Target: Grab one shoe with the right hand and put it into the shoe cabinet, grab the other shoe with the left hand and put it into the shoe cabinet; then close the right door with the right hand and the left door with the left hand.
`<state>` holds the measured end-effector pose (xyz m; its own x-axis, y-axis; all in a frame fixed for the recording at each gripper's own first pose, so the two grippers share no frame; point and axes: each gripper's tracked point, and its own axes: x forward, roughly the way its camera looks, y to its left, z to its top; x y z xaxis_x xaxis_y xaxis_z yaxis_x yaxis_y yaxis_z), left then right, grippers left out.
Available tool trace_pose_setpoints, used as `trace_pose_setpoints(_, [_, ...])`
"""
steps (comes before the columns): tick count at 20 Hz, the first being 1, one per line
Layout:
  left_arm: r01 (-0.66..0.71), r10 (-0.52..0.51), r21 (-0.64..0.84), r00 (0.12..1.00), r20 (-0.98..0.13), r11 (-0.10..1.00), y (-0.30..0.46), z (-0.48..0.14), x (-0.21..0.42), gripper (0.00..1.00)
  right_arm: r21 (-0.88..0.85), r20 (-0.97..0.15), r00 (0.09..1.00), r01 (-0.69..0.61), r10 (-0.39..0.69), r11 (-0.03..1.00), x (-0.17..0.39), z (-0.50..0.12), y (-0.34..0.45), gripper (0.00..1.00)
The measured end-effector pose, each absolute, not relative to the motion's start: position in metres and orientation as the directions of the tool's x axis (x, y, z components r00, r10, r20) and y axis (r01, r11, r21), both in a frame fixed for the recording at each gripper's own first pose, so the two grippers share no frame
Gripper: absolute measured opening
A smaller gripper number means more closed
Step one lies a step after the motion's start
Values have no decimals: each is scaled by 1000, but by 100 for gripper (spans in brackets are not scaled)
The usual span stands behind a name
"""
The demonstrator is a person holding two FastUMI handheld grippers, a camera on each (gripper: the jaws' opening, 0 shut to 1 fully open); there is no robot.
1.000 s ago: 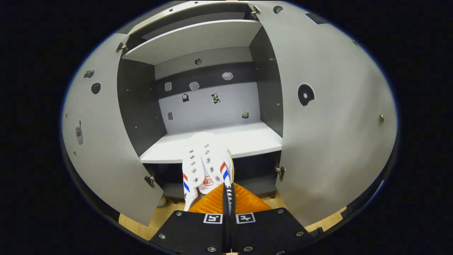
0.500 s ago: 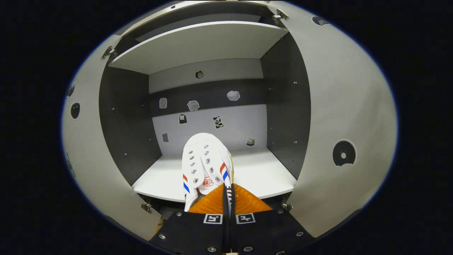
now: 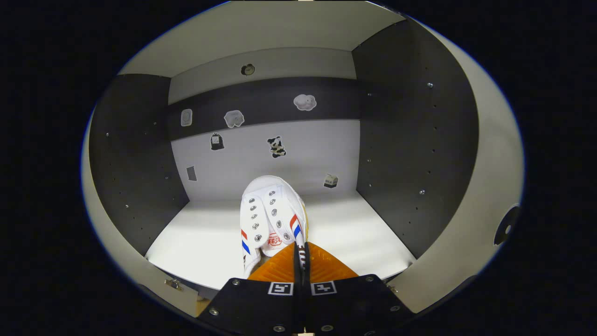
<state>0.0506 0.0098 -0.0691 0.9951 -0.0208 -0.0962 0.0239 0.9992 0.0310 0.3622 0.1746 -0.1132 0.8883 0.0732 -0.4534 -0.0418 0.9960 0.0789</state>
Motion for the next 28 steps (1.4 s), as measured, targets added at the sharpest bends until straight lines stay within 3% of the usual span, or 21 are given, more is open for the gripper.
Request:
trace_pose_setpoints(5, [14,-10,38,995,-104,999,12,-72,51,96,103,-481,874,-31,77,994,374,-125,176,0])
trace_pose_setpoints(7, [14,-10,36,994,-112,999,12,-75,50,99,95,-476,876,-44,84,995,372,-125,178,6])
trace_pose_setpoints(8, [15,-11,36,994,-113,999,12,-76,50,99,87,-459,884,-52,86,995,371,-120,180,19])
trace_pose_setpoints(11, [13,-9,38,994,-111,999,11,-75,48,97,60,-370,926,-51,70,997,368,-90,175,22])
trace_pose_setpoints(15, [24,-20,26,993,-118,999,5,-80,44,97,49,-334,937,-86,97,995,340,-70,171,37])
trace_pose_setpoints(20, [39,-36,18,990,-139,999,-5,-90,37,97,65,-264,957,-106,119,992,287,-47,159,71])
trace_pose_setpoints(21, [41,-38,13,989,-144,999,-6,-92,35,99,75,-254,959,-111,126,991,275,-44,156,74])
trace_pose_setpoints(22, [41,-39,9,988,-150,999,-7,-96,35,94,77,-244,961,-117,132,990,264,-41,152,78])
trace_pose_setpoints(24, [39,-38,2,986,-163,999,-8,-104,33,94,64,-222,966,-118,130,991,243,-37,145,83])
trace_pose_setpoints(28, [43,-43,-4,979,-197,999,-11,-126,32,97,74,-184,970,-145,156,987,197,-27,140,88])
